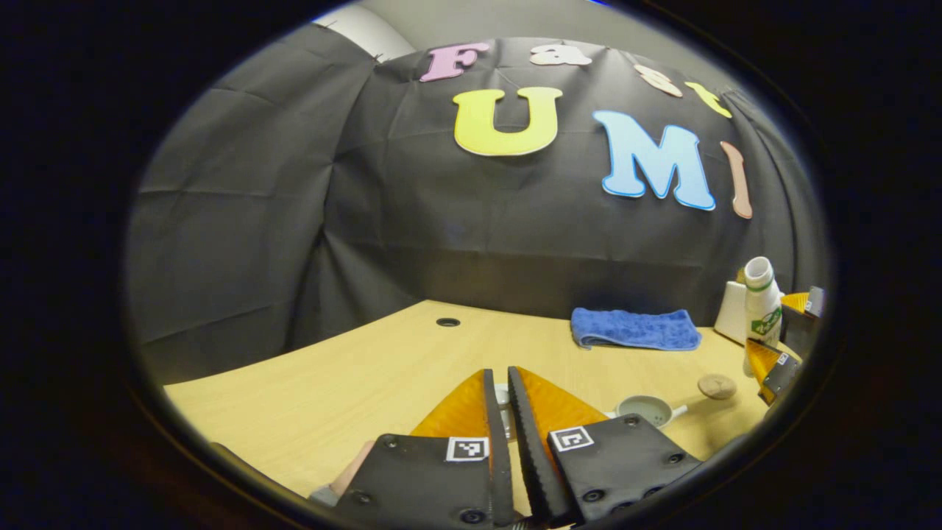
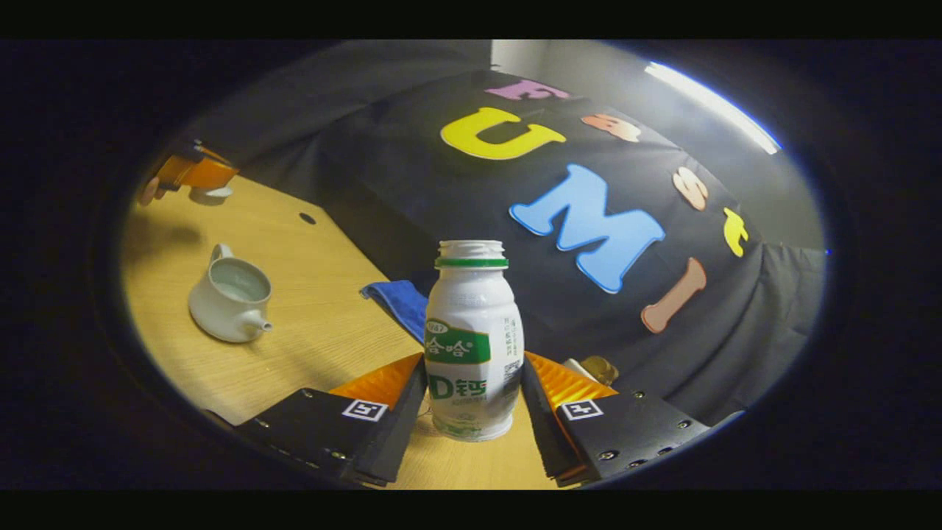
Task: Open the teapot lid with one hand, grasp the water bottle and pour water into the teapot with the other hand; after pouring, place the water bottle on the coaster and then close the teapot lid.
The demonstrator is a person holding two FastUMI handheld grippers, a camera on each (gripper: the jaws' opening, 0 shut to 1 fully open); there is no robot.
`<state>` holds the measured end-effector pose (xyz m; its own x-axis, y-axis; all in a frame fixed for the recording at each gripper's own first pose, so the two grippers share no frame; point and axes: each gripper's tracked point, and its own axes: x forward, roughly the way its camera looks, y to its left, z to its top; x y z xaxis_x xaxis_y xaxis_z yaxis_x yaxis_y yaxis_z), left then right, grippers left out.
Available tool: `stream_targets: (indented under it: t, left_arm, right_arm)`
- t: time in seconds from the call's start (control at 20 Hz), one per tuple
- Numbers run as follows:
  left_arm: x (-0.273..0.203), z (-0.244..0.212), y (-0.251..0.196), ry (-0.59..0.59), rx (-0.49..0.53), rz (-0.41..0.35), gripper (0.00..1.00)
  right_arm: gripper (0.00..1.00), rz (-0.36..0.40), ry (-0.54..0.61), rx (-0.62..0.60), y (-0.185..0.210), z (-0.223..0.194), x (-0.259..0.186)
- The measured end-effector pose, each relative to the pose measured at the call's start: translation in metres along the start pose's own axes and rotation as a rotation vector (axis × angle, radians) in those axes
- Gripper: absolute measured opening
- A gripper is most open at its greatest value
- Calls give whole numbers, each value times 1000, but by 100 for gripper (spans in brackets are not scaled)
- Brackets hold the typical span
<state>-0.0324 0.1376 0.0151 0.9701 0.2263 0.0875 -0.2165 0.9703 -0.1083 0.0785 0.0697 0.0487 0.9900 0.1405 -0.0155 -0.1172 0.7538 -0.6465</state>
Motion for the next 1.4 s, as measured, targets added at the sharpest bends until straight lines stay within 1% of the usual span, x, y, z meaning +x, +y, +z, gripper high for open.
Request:
stream_targets:
  t: [0.2, 0.35, 0.4, 0.6, 0.65, 0.7, 0.75, 0.85, 0.9, 0.95, 1.0, 1.05, 1.3, 1.4]
  left_arm:
    - [-1, 5, -14, -9, 14, -20, 17]
    - [-2, 10, -29, -18, 26, -40, 17]
    - [-1, 13, -34, -22, 29, -49, 0]
    - [2, 16, -58, -25, 19, -99, 0]
    - [3, 16, -63, -27, 17, -108, 63]
    - [4, 17, -68, -28, 18, -115, 0]
    - [4, 17, -72, -30, 22, -120, 0]
    - [6, 17, -80, -27, 29, -129, 63]
    - [6, 17, -84, -25, 29, -134, 17]
    - [5, 16, -88, -24, 29, -139, 17]
    - [5, 16, -93, -21, 28, -146, 17]
    - [4, 16, -98, -20, 27, -154, 63]
    - [4, 7, -117, -2, 20, -185, 0]
    - [6, 1, -123, 14, 17, -191, 0]
  right_arm:
    - [71, 26, 70, 254, -4, -23, -6]
    - [71, -1, 101, 318, -14, -40, -12]
    - [71, -2, 105, 340, -17, -43, -14]
    - [71, 2, 114, 414, -19, -52, -17]
    - [71, 7, 114, 428, -19, -54, -18]
    - [71, 10, 115, 439, -19, -54, -19]
    - [70, 13, 115, 448, -19, -57, -21]
    - [71, 20, 118, 471, -21, -59, -23]
    - [71, 23, 122, 488, -21, -60, -21]
    - [71, 27, 125, 508, -22, -63, -21]
    - [71, 30, 130, 529, -23, -64, -21]
    - [70, 31, 135, 542, -24, -69, -23]
    - [70, 21, 117, 565, -32, -68, -24]
    - [71, 19, 104, 560, -35, -65, -25]
